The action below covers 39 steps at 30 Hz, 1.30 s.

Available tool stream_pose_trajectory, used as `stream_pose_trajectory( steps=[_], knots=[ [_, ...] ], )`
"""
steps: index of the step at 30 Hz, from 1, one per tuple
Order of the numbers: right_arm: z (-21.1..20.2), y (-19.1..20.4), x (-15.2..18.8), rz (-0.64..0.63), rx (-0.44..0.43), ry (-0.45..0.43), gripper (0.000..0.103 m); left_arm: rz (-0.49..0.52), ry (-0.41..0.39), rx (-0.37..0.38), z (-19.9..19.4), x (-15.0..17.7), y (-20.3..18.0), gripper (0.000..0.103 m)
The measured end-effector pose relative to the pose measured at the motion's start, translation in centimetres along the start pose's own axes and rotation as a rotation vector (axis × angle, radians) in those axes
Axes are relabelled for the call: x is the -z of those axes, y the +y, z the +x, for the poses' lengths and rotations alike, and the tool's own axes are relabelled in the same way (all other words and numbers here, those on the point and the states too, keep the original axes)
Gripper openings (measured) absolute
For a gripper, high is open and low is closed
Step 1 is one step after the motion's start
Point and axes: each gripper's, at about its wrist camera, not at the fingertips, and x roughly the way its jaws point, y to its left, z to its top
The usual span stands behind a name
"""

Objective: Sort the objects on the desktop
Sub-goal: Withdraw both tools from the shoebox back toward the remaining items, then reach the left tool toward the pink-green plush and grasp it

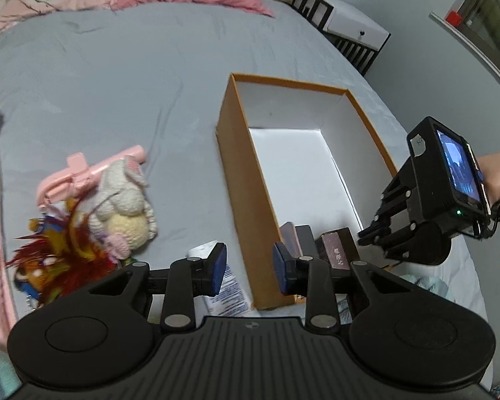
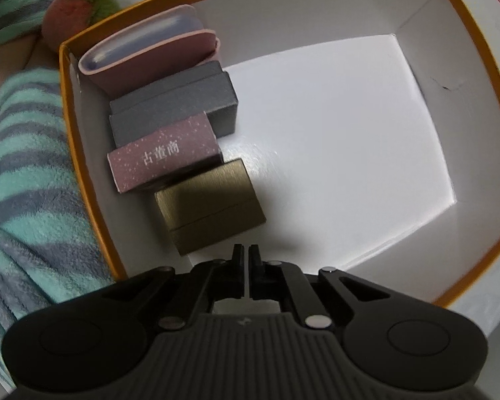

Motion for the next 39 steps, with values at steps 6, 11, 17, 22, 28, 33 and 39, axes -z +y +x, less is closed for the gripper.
stream_pose_trajectory(
  steps=[6, 11, 17, 22, 28, 33, 39],
  knots=[
    [-3.1, 0.6, 1.2, 0.077, 0.073, -0.009, 0.007, 0.038, -0.066, -0.03, -4.7, 2.2, 0.4, 0.035],
    [-6.0, 2.9, 1.8, 0.107, 0.204, -0.075, 0.007, 0.046, -0.118, -0.094, -7.2, 4.0, 1.9, 0.035],
    [-12.1, 6.4, 0.7, 0.272, 0.275, -0.396, 0.017, 0.047, -0.153, -0.152, -8.1, 5.8, 3.3, 0.035],
    [-13.2, 13.4, -2.3, 0.414, 0.271, -0.651, 0.036, 0.084, -0.175, -0.21, -8.2, 7.3, 4.0, 0.035],
    [-11.0, 18.2, -4.7, 0.577, 0.21, -0.781, 0.036, 0.102, -0.155, -0.212, -7.7, 8.6, 4.9, 0.035],
    [-7.2, 18.6, -7.8, 0.72, 0.193, -0.679, 0.038, 0.093, -0.144, -0.232, -7.1, 9.1, 5.6, 0.037],
    [-3.7, 17.3, -9.2, 0.829, 0.171, -0.589, 0.038, 0.045, -0.106, -0.215, -6.5, 9.1, 6.9, 0.045]
  ],
)
